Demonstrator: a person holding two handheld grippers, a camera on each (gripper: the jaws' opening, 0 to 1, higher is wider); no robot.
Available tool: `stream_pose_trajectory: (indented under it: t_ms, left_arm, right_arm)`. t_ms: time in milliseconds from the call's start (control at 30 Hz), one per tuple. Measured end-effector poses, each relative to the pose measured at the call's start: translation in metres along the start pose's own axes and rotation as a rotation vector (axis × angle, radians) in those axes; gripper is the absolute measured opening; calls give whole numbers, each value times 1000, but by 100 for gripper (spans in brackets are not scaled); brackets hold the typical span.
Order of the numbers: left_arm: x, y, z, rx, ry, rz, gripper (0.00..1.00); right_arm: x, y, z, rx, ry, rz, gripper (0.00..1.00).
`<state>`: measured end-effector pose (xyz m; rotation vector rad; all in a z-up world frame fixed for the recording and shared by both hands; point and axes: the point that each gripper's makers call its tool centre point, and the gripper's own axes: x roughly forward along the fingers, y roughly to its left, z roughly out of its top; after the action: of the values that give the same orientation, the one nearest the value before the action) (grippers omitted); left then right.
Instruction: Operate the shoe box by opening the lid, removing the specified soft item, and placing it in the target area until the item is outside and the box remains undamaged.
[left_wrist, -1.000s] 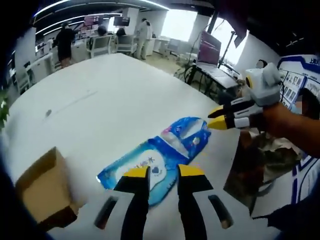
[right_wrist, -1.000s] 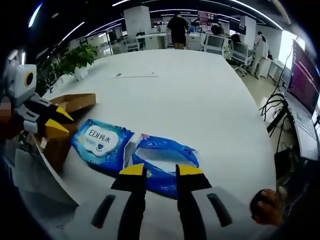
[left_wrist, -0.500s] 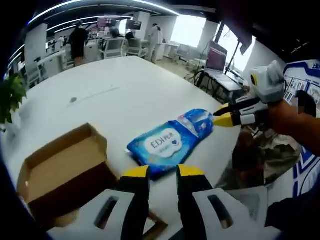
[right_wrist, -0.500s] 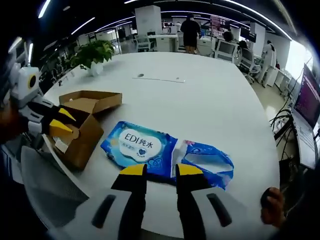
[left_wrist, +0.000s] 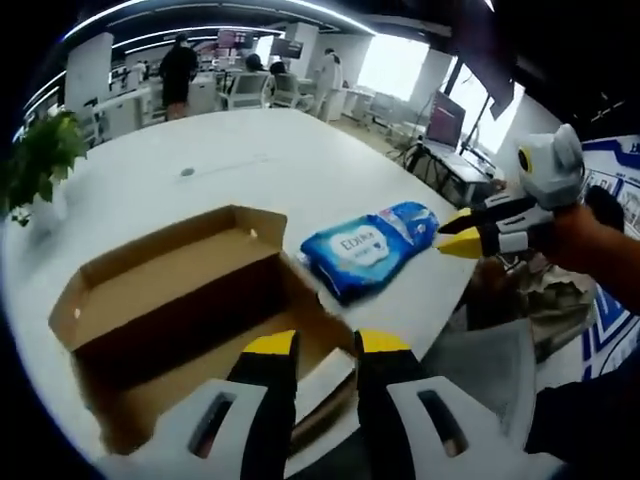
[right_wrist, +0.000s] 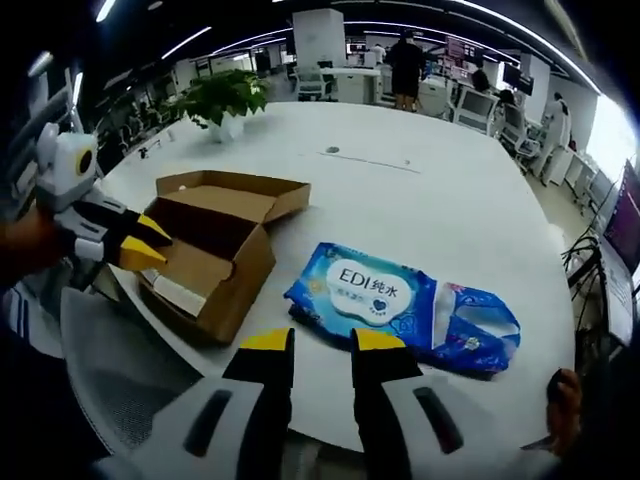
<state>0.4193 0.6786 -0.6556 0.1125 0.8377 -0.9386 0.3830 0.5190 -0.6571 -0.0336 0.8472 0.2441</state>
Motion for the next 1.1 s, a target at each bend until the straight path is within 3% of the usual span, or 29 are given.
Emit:
stream_pose_trajectory:
  t_ms: [233,433,667,1100]
  left_arm:
    - [-22,15,-12,-23,-22,11,20]
    - [-38,30,-25,-46,-33,25,20]
    - [-51,47,-34,-66,-42,38,20]
    - [-51,58,-62,-103,4,36,20]
  right_arm:
    - [9,47,7,-43,13,41,20]
    - [16,75,18,-78,12,64,20]
    - [26,102,23,-125,29,89,20]
    - [51,136,10,-222,159,196,21]
